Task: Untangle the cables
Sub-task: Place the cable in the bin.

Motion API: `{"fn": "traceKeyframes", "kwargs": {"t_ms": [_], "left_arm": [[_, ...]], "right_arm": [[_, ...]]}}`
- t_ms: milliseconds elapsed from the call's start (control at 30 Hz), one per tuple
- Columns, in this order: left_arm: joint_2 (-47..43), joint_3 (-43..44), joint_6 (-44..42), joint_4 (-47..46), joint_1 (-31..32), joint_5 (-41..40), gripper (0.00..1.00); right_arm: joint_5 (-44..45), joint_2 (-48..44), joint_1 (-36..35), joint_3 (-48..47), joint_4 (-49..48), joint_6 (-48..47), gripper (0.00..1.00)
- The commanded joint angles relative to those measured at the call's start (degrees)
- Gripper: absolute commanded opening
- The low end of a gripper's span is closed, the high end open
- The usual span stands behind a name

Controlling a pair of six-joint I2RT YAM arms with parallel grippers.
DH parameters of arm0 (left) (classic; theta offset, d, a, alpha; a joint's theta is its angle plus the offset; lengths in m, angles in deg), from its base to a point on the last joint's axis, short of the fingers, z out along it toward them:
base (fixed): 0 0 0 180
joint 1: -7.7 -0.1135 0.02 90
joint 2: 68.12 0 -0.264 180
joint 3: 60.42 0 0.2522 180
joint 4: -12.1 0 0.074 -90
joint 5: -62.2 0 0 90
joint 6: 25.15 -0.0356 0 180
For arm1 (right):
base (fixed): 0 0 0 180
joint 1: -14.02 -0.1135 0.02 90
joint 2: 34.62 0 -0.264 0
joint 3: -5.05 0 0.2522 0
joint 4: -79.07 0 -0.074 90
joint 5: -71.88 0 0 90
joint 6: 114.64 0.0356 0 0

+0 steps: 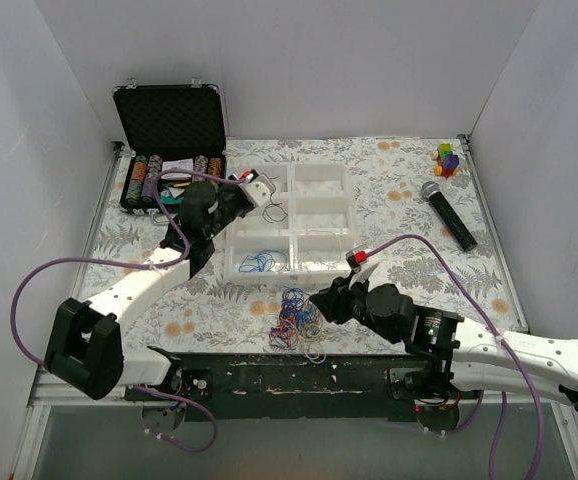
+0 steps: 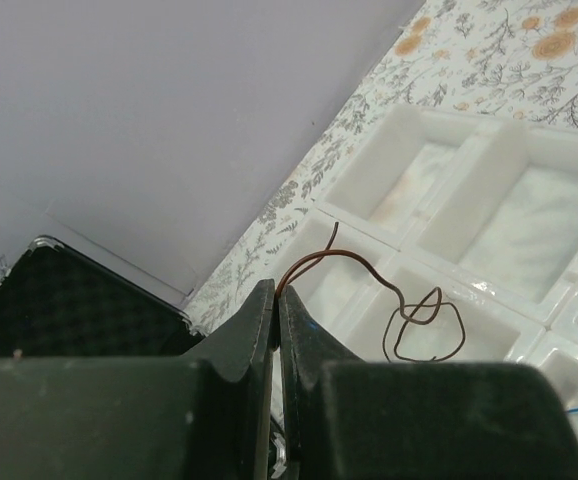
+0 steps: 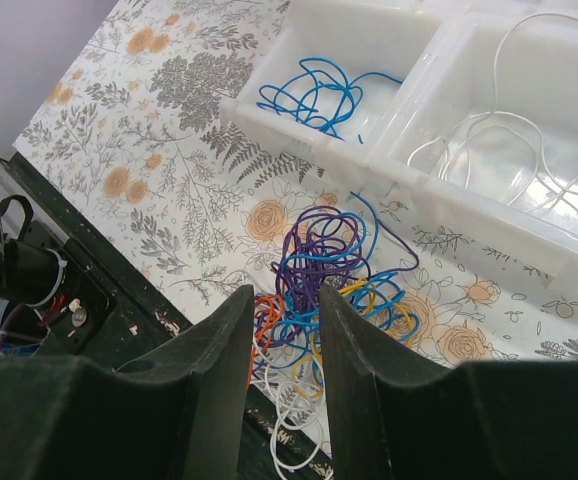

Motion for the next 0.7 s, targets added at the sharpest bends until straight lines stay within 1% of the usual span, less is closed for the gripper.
{"fn": "traceKeyframes", "kwargs": {"t_ms": [0, 100, 200, 300, 433, 500, 567, 600, 667], "left_arm": [[1.43, -1.3, -0.36, 0.63, -0.44, -0.56, 0.0], [5.03, -0.09, -0.36, 1.85, -0.44, -4.94, 0.0], [8.9, 3.26, 1.22, 6.77, -0.44, -7.68, 0.0], [9.96, 2.92, 1.05, 7.74, -0.44, -6.37, 0.0], [11.8, 2.82, -0.36, 10.02, -0.44, -5.14, 0.03], [12.51, 3.0, -0.36, 11.6, -0.44, -4.7, 0.11], [13.39, 3.7, -1.93, 13.54, -0.44, -4.17, 0.26], [13.83, 3.79, -2.03, 13.9, -0.44, -4.0, 0.32], [14.35, 4.32, -2.38, 14.07, -0.44, -4.17, 0.38]], "right_arm": [[1.79, -1.42, 0.27, 0.48, -1.3, 0.23, 0.4], [2.06, -1.51, 0.27, 0.48, -1.21, 0.31, 0.4], [2.06, -2.04, 0.36, 0.92, -1.39, 0.49, 0.4], [1.97, -2.21, 0.53, 1.27, -1.39, 0.58, 0.4], [2.15, -2.56, 0.8, 1.27, -1.04, 0.58, 0.4], [2.15, -3.0, 0.8, 1.19, -0.86, 0.67, 0.4], [2.24, -3.35, 0.88, 1.19, -0.6, 0.58, 0.4], [2.32, -3.53, 0.97, 1.19, -0.51, 0.67, 0.4], [2.32, -3.79, 0.97, 1.1, -0.25, 0.75, 0.4]]}}
